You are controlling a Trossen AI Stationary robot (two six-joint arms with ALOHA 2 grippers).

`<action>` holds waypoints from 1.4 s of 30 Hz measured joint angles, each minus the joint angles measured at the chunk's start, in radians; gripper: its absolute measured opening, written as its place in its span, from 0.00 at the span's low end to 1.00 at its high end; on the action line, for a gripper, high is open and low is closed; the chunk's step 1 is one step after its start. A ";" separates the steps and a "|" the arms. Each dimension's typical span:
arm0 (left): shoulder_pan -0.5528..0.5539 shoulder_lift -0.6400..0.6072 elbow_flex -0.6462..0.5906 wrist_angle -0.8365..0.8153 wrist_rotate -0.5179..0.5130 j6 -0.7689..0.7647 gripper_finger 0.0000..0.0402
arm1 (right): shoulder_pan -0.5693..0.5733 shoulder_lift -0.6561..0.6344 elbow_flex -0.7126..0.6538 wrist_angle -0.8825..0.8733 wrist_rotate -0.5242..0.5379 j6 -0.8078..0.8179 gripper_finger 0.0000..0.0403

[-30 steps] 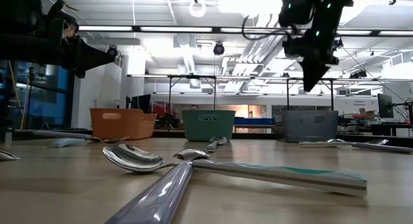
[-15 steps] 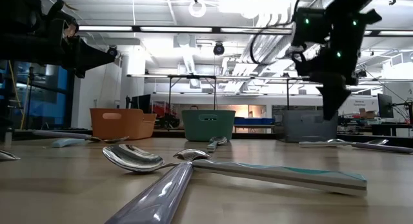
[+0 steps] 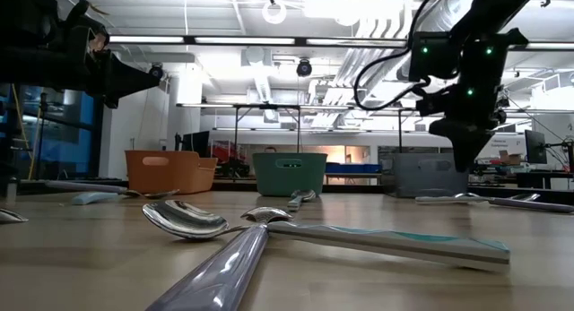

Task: Sort silverware by color (type)
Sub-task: Adjust the black bin

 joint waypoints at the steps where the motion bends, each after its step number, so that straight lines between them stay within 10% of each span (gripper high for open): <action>1: 0.000 0.000 0.000 0.000 0.000 0.000 0.00 | -0.006 0.000 0.000 0.000 0.004 -0.005 0.00; 42: 0.000 0.000 0.000 0.016 0.010 -0.057 0.00 | -0.017 0.000 0.091 -0.106 0.083 -0.040 0.00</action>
